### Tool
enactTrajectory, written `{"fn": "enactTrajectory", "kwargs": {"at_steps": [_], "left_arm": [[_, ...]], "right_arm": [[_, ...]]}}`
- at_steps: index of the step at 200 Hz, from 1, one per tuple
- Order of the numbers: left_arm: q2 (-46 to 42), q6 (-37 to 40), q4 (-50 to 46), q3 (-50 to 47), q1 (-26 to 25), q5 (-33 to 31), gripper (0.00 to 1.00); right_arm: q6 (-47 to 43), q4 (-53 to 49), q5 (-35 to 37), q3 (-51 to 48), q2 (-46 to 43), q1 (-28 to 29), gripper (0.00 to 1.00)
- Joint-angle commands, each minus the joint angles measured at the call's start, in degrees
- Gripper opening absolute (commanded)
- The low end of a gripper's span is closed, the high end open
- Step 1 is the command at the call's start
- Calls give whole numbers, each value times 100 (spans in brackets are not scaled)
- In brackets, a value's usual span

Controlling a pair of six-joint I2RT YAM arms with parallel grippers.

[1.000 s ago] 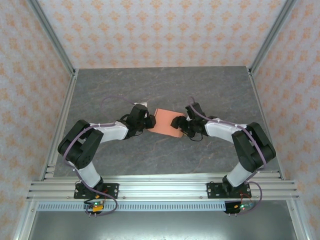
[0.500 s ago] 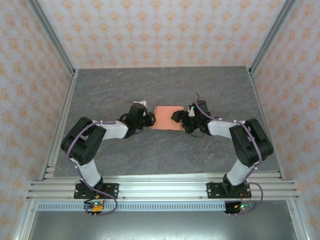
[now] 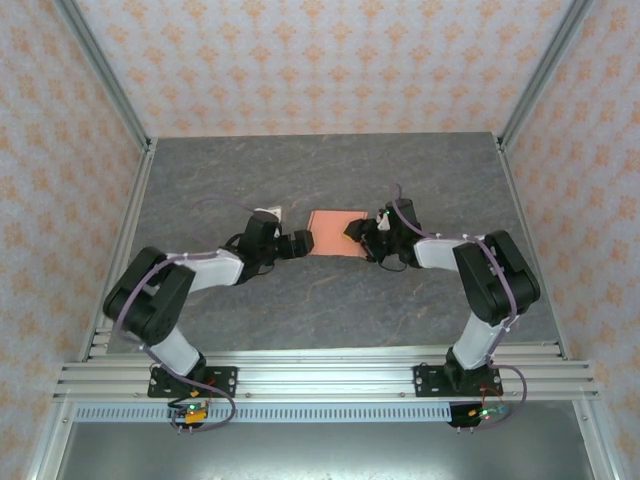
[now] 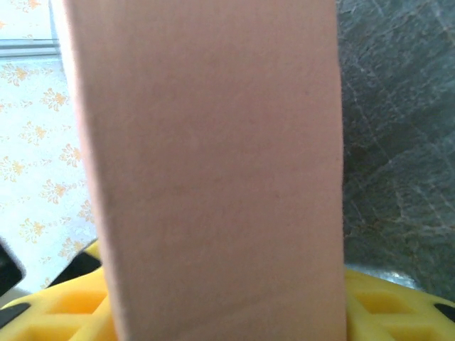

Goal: Fold the paper box

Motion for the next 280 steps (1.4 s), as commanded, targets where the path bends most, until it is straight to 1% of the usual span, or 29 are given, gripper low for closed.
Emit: {"fn": "enactTrajectory", "kwargs": {"at_steps": [1,10,25,42,49,54,57,69,79,93,110,117,132,147,169,178,190,199,217,227,245,271,280], "left_arm": [[-635,964,267,-143,-26,-336,100],[-775,1308,626,-328,-26,-234,100],[-983,1816,1620,-776,-25,-61,100],[-1213,2164,2434,-1179,-30,212,100],[-1243,2490,2542,-1212,-33,591,100],[-1254,2807,2412,-1155,-68,875,100],[-1240,2992,2302,-1111,-109,931,100],[-1115,3856,1879,-943,-420,702,100],[-941,4659,1877,-971,-702,612,100],[-619,5408,2441,-1181,-926,639,100],[-247,5951,3203,-1431,-1096,640,100],[-143,6065,3280,-1430,-1164,597,100],[-50,6221,3082,-1299,-1302,485,100],[7,6288,3176,-1276,-1400,231,100],[127,6481,3463,-1279,-1476,-486,100],[194,6570,3594,-1287,-1494,-688,99],[268,6664,3640,-1232,-1508,-935,94],[298,6758,3578,-1189,-1515,-960,89],[331,6871,3339,-1097,-1556,-957,72],[354,6871,3351,-1077,-1576,-957,65],[386,6866,3345,-1060,-1590,-932,60],[446,6908,3205,-965,-1599,-923,58],[485,6935,3190,-922,-1602,-939,55]], "right_arm": [[228,-938,-100,248,-247,0,54],[190,-1317,-254,406,-272,-6,54],[78,-2065,-506,705,-304,-29,53],[-51,-2850,-845,965,-297,-76,53],[-97,-3095,-981,1036,-295,-93,52],[-114,-3223,-1048,1049,-298,-103,52],[-114,-3297,-1085,1057,-311,-111,52],[-129,-3518,-1188,1058,-332,-144,52],[-133,-3648,-1300,1052,-342,-168,51],[-63,-3744,-1433,1041,-335,-217,50],[174,-3669,-1565,989,-384,-234,49],[310,-3613,-1607,964,-432,-234,48],[585,-3522,-1676,920,-543,-239,48],[675,-3624,-1754,939,-605,-237,47],[663,-3853,-1816,970,-687,-236,47],[661,-3908,-1836,955,-711,-236,47],[693,-3914,-1880,927,-728,-234,47],[710,-3928,-1898,909,-744,-240,47],[776,-3908,-1920,878,-742,-237,47],[839,-3863,-1904,859,-767,-238,47],[968,-3719,-1905,820,-805,-236,47],[1080,-3629,-1914,765,-898,-236,47],[1122,-3587,-1929,742,-928,-237,47]]}}
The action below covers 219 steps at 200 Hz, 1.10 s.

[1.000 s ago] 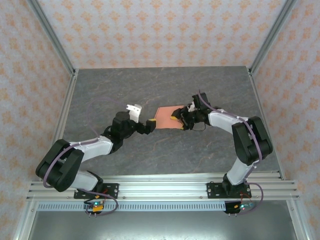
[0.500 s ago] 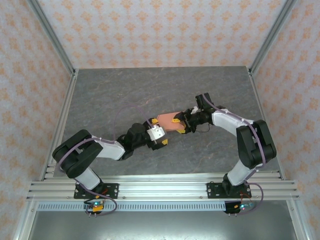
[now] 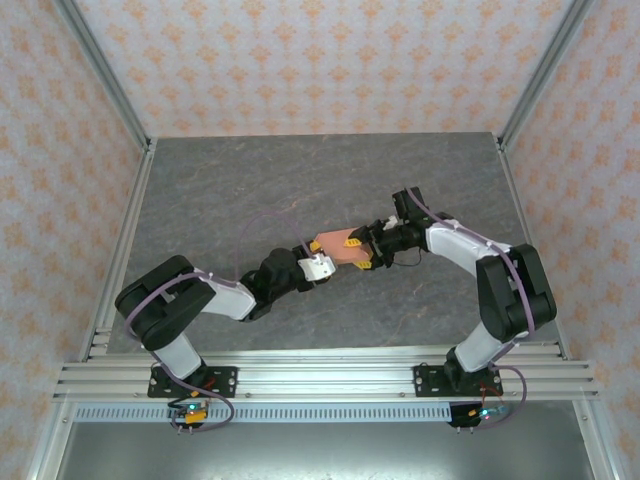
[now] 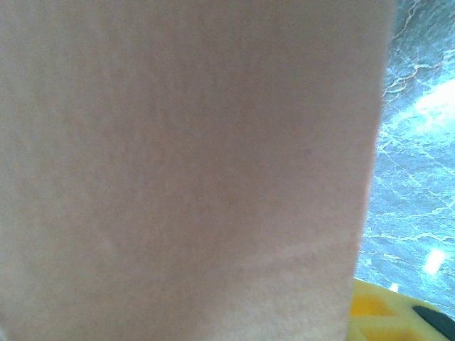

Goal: Fold the paper box

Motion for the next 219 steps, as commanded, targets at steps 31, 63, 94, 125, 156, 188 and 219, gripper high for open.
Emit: {"fn": "enactTrajectory", "kwargs": {"at_steps": [31,63,94,125,156,188,219], "left_arm": [[-75,194,-66,283,-55,-451,50],[-651,266,-1390,518,-62,-453,46],[-1225,167,-1991,430,-63,-623,47],[-1605,116,-3699,1000,-61,-527,47],[-1529,-138,-4800,1476,-72,-606,47],[-1362,-75,-5680,1829,-71,-352,47],[-979,-76,-6361,2429,-45,-513,47]], "right_arm": [[213,-451,-71,-36,-218,-7,55],[-57,-543,145,165,-330,-15,64],[-481,-973,549,413,-491,-129,70],[-1399,-1183,797,493,-882,-476,72],[-2719,-1214,1338,331,-1568,-833,74],[-3559,467,1885,-528,-2704,-863,76],[-5792,1977,2990,-1928,-4144,-778,73]]}}
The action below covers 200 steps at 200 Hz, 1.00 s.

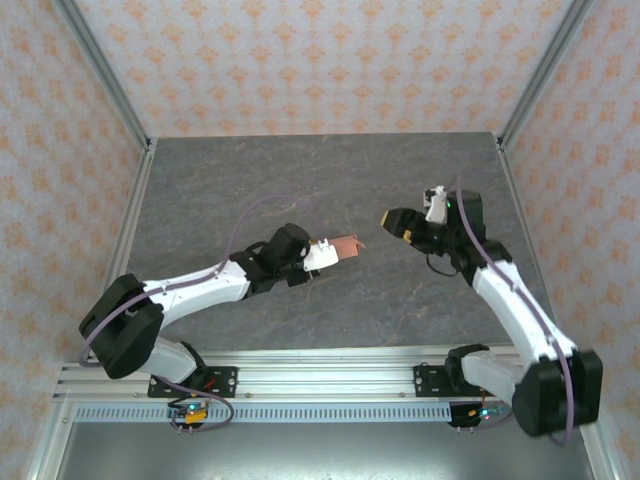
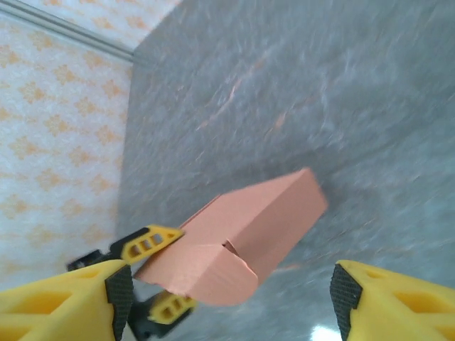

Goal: Fold the paper box

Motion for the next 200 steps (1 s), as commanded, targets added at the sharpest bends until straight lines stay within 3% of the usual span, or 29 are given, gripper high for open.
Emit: {"fn": "enactTrajectory", "kwargs": {"at_steps": [1,13,27,48,63,82,105,146,200], "left_arm": [[245,-36,-885,503,29,-120,47],[380,10,-1211,734,54,32,47],[541,100,-1654,1024,123,326,47],[746,310,-2069,1317,192,583,46],[872,335,-2253,1555,286,773,47],[1035,75,-2321,1852,545,1276,49],[1274,85,-2459,2112,636,1495,49],[1584,234,-2610,2318,653,1576,50],[1686,221,-2465,2388,757,1852,51]], "right_arm": [[-2226,1478,964,-869,-821,89,73],[-3252,1651,669,-1154,-1077,202,73],[-4447,1120,184,-1103,-1079,400,72],[-4998,667,311,-946,-789,769,69],[-4887,885,410,-972,-557,963,65],[-4783,846,213,-743,-82,1087,52],[-4798,808,741,-526,343,1392,51],[-3737,1101,2137,-30,1126,1441,46],[-3796,760,2226,497,1692,1459,36]]}}
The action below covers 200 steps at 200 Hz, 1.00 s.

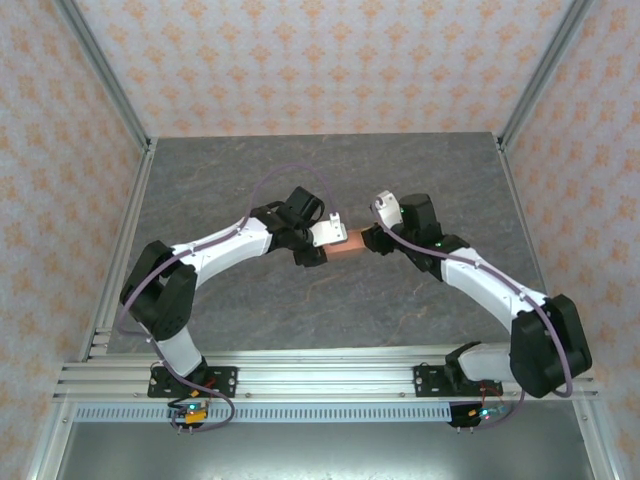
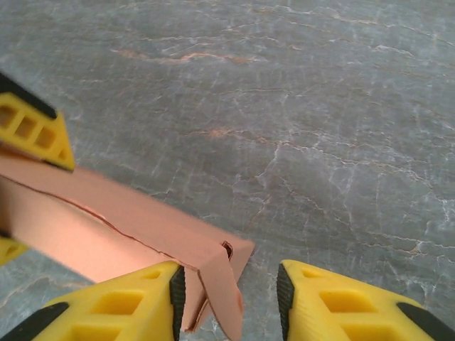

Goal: Fold the paper box

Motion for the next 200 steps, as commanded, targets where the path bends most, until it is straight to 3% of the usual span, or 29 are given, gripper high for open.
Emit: {"fn": "enactTrajectory", "kwargs": {"at_steps": [1,28,112,144,200], "left_arm": [[147,66,-253,112,72,298,51],[183,57,-194,160,158,463,53],[165,134,58,131,178,529,51],[122,143,120,117,178,470,51],[87,104,313,65,178,412,51]], "right_arm": [[74,-78,292,232,90,32,36],[-29,-270,232,373,232,44,29],[-218,-344,71,595,491,76,31],[-238,-719,-77,940,710,153,15],[-356,-864,97,1092,811,204,8]]}}
